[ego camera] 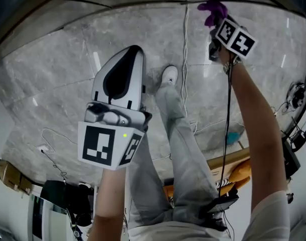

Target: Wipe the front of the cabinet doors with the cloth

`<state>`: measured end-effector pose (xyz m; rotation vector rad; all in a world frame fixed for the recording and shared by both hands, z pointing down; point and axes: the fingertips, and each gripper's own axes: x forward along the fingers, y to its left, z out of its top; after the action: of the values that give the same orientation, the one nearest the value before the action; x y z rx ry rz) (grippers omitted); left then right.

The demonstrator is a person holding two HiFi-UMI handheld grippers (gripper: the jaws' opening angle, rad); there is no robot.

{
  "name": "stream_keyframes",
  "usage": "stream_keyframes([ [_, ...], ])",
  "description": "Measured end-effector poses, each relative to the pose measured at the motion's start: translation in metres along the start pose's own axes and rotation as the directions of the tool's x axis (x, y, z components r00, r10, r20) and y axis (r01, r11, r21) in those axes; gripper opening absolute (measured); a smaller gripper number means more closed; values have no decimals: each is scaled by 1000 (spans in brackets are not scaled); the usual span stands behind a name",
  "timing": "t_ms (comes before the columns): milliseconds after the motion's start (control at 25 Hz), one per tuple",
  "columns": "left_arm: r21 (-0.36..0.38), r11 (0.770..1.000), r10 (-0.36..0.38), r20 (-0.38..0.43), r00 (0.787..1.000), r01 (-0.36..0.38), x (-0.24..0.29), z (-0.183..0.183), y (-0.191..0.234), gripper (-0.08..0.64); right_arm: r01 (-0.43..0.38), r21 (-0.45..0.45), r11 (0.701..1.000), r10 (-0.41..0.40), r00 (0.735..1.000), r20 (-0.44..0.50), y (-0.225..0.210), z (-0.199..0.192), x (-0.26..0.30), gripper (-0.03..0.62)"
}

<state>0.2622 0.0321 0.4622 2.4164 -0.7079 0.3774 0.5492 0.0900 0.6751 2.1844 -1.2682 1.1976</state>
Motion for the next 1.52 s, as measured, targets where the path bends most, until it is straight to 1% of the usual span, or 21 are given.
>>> stream_keyframes([
  [80, 2, 1000, -15, -7, 1000, 15, -1, 1, 6, 17, -11, 16, 1000, 11, 1000, -17, 10, -17, -4, 138],
  [200, 15, 999, -46, -25, 999, 46, -8, 3, 19, 17, -49, 35, 998, 50, 997, -51, 44, -46, -5, 138],
  [360, 34, 997, -70, -50, 996, 72, -31, 2, 43, 17, -97, 106, 990, 104, 993, -62, 110, -73, -3, 138],
  [480, 37, 997, -62, -56, 996, 64, -52, 4, 70, 17, -137, 107, 985, 147, 985, -91, 169, -91, 2, 138],
  [600, 38, 999, -34, -42, 999, 35, -71, 10, 103, 17, -181, 96, 979, 191, 975, -111, 226, -107, 13, 138],
  [680, 29, 1000, 0, -21, 1000, 1, -82, 15, 125, 17, -215, 99, 972, 225, 968, -109, 257, -111, 22, 138],
  [800, -3, 997, 71, 20, 997, -71, -103, 19, 155, 17, -264, 113, 958, 278, 953, -123, 295, -114, 38, 138],
  [880, -29, 992, 126, 43, 991, -125, -118, 17, 171, 17, -290, 116, 950, 305, 942, -142, 315, -117, 49, 138],
  [1000, -62, 980, 193, 54, 980, -190, -132, 8, 184, 17, -305, 109, 946, 319, 934, -161, 328, -120, 67, 138],
  [1160, -101, 959, 271, 57, 961, -264, -138, -8, 178, 17, -300, 95, 949, 311, 938, -154, 320, -106, 88, 138],
  [1280, -132, 943, 315, 56, 947, -306, -141, -23, 174, 17, -300, 82, 950, 309, 941, -136, 315, -97, 101, 138],
  [1400, -151, 934, 335, 59, 940, -323, -128, -29, 156, 17, -341, 32, 939, 342, 925, -164, 304, -89, 108, 138],
  [1440, -152, 935, 334, 61, 941, -321, -120, -29, 146, 17, -352, 16, 936, 349, 920, -176, 298, -87, 108, 138],
  [1520, -153, 938, 324, 63, 944, -311, -103, -30, 126, 17, -354, 16, 935, 350, 918, -188, 279, -87, 107, 138],
])
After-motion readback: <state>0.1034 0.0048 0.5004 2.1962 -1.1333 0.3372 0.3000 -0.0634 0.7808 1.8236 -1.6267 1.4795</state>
